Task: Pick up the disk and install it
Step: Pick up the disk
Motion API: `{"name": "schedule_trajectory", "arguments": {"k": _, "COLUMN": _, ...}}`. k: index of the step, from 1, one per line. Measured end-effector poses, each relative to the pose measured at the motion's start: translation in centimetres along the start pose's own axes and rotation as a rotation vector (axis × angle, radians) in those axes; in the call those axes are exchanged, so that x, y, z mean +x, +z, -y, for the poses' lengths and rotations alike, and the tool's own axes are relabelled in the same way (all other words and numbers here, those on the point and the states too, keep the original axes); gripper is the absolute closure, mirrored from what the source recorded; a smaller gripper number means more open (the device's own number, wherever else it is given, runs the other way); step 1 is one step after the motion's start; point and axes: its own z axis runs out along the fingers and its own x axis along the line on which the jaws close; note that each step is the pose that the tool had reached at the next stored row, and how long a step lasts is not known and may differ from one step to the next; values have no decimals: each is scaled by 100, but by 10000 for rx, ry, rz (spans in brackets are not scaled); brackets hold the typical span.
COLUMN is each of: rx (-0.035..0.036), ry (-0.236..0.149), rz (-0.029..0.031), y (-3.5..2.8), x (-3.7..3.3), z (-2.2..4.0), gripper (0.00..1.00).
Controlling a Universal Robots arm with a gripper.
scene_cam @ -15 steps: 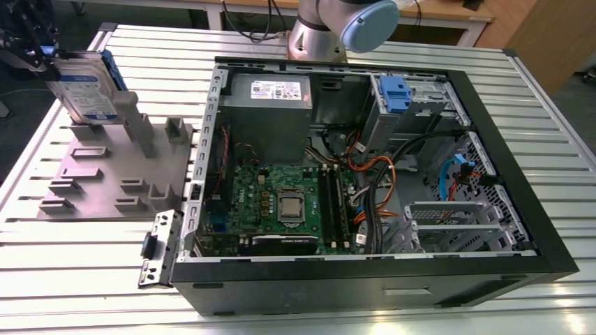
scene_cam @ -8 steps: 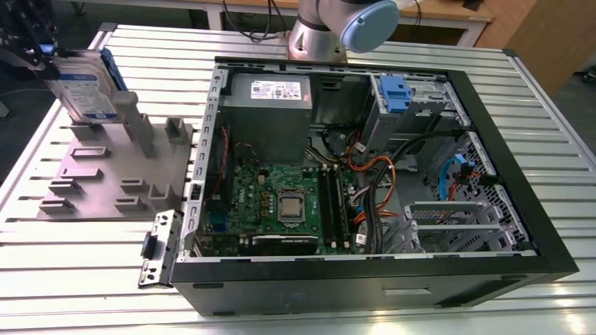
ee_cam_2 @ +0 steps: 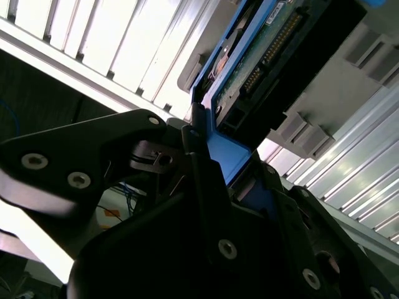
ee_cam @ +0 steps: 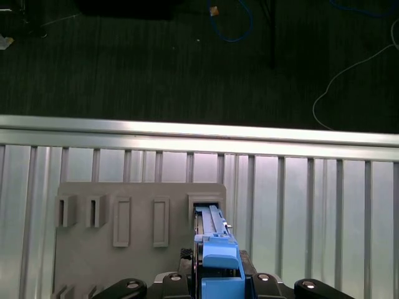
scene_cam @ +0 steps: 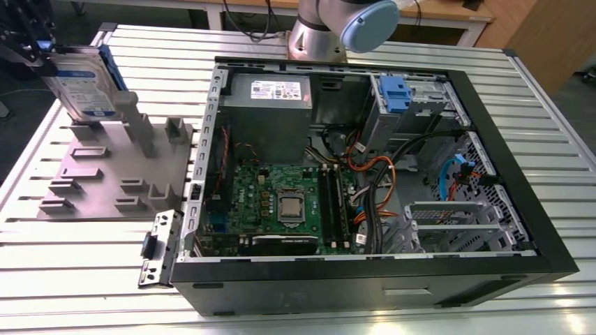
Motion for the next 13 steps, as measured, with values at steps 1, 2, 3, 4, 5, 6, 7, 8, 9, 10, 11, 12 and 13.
{"name": "schedule_trajectory", "arguments": {"k": 1, "rx": 0, "ry": 0, "rz": 0, "y": -7, "x": 0, "z": 0, "gripper": 63}}
{"name": "schedule_trajectory", "arguments": {"k": 2, "rx": -1, "ry": 0, "rz": 0, "y": -14, "x": -1, "z": -1, "gripper": 63}}
{"name": "schedule_trajectory", "arguments": {"k": 3, "rx": 0, "ry": 1, "rz": 0, "y": -20, "x": -1, "z": -1, "gripper": 63}}
{"name": "schedule_trajectory", "arguments": {"k": 4, "rx": -1, "ry": 0, "rz": 0, "y": -27, "x": -1, "z": -1, "gripper": 63}}
{"name": "schedule_trajectory", "arguments": {"k": 5, "rx": 0, "ry": 0, "rz": 0, "y": -33, "x": -2, "z": -1, "gripper": 63}}
{"name": "schedule_trajectory", "arguments": {"k": 6, "rx": -1, "ry": 0, "rz": 0, "y": -40, "x": -2, "z": -1, "gripper": 63}}
{"name": "schedule_trajectory", "arguments": {"k": 7, "rx": 1, "ry": 0, "rz": 0, "y": -45, "x": -2, "z": -2, "gripper": 63}}
{"name": "schedule_trajectory", "arguments": {"k": 8, "rx": 0, "ry": 0, "rz": 0, "y": -52, "x": -3, "z": -2, "gripper": 63}}
{"name": "schedule_trajectory", "arguments": {"k": 9, "rx": 0, "ry": 0, "rz": 0, "y": -58, "x": -3, "z": -2, "gripper": 63}}
{"name": "schedule_trajectory", "arguments": {"k": 10, "rx": 0, "ry": 0, "rz": 0, "y": -64, "x": -4, "z": -2, "gripper": 63}}
{"name": "schedule_trajectory", "arguments": {"k": 11, "rx": 1, "ry": 0, "rz": 0, "y": -69, "x": -4, "z": -2, "gripper": 63}}
{"name": "schedule_trajectory", "arguments": {"k": 12, "rx": 0, "ry": 0, "rz": 0, "y": -76, "x": -4, "z": -3, "gripper": 63}}
{"name": "schedule_trajectory", "arguments": {"k": 13, "rx": -1, "ry": 0, "rz": 0, "y": -81, "x": -4, "z": -3, "gripper": 63}}
